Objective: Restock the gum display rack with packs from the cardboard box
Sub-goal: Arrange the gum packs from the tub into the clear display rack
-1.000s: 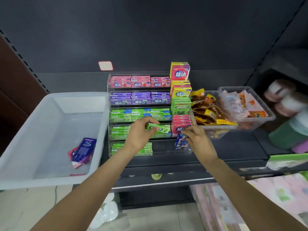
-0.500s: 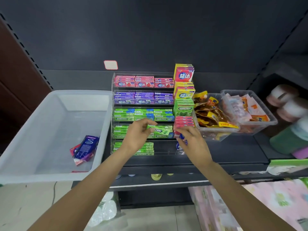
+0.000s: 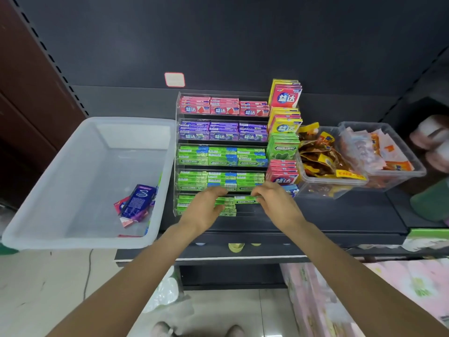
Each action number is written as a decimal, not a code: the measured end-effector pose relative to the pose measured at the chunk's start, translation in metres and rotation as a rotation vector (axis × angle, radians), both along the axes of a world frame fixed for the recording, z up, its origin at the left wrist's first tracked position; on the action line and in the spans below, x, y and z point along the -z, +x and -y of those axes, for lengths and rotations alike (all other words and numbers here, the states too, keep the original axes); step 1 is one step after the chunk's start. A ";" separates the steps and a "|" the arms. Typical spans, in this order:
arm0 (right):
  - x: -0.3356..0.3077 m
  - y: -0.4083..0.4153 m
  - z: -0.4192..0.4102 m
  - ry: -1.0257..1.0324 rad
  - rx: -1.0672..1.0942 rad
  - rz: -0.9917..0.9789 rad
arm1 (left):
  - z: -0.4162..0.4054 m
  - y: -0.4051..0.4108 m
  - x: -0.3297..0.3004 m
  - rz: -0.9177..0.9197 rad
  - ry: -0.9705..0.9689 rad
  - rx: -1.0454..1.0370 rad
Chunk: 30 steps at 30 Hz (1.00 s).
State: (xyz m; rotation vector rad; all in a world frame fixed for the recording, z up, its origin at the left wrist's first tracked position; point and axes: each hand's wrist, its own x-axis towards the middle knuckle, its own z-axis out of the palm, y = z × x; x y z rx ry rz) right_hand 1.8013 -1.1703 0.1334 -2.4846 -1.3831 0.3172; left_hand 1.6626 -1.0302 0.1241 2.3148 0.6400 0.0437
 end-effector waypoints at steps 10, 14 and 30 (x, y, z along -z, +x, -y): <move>0.029 -0.006 -0.002 -0.229 0.033 0.100 | 0.002 -0.009 0.020 -0.310 0.356 0.231; 0.032 -0.006 0.004 -0.181 0.052 -0.011 | 0.006 -0.005 0.025 -0.283 0.338 0.264; 0.038 -0.015 0.005 -0.263 0.016 0.217 | 0.018 -0.005 0.032 -0.236 0.464 0.232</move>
